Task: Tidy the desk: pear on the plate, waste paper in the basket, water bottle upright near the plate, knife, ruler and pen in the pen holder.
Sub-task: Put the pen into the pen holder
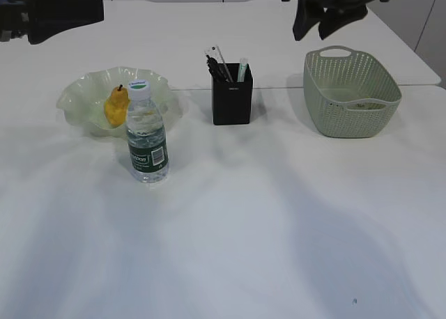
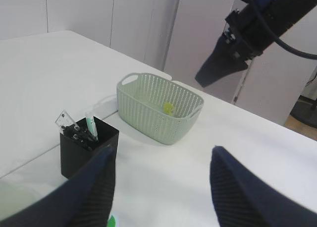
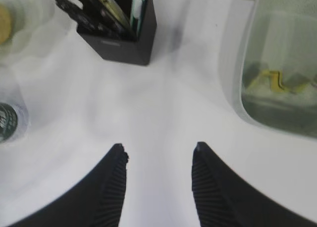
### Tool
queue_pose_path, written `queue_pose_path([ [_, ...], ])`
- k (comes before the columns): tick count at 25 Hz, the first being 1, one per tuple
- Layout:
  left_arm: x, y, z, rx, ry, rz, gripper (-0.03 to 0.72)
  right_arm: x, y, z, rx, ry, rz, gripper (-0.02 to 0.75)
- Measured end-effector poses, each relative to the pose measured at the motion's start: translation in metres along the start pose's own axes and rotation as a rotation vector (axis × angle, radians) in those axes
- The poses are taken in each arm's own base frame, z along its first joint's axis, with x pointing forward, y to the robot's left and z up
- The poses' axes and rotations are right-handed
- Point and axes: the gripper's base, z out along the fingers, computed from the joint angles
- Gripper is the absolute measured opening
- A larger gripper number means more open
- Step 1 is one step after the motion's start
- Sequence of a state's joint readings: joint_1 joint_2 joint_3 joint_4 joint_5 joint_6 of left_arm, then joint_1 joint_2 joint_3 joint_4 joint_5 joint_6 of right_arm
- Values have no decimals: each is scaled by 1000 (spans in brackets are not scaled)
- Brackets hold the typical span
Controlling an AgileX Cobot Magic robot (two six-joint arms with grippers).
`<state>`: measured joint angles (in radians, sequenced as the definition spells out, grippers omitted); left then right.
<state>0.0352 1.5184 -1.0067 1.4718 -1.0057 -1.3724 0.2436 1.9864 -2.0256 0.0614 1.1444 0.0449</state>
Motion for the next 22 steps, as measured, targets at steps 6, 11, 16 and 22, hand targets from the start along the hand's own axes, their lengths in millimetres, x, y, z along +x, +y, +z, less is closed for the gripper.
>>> queue_pose_path([
  [6,-2,4,0,-44,-21,-19,429,43,-6,-5,47,175,3,326],
  [11,-3,8,0,-89,-28,-26,429,78,-8,-29,64,222,0,327],
  [16,-6,9,-1,-110,-24,-10,427,108,-12,-59,93,204,-16,327],
  [22,-25,-7,-21,-234,14,88,426,138,-14,-91,116,171,-15,327],
])
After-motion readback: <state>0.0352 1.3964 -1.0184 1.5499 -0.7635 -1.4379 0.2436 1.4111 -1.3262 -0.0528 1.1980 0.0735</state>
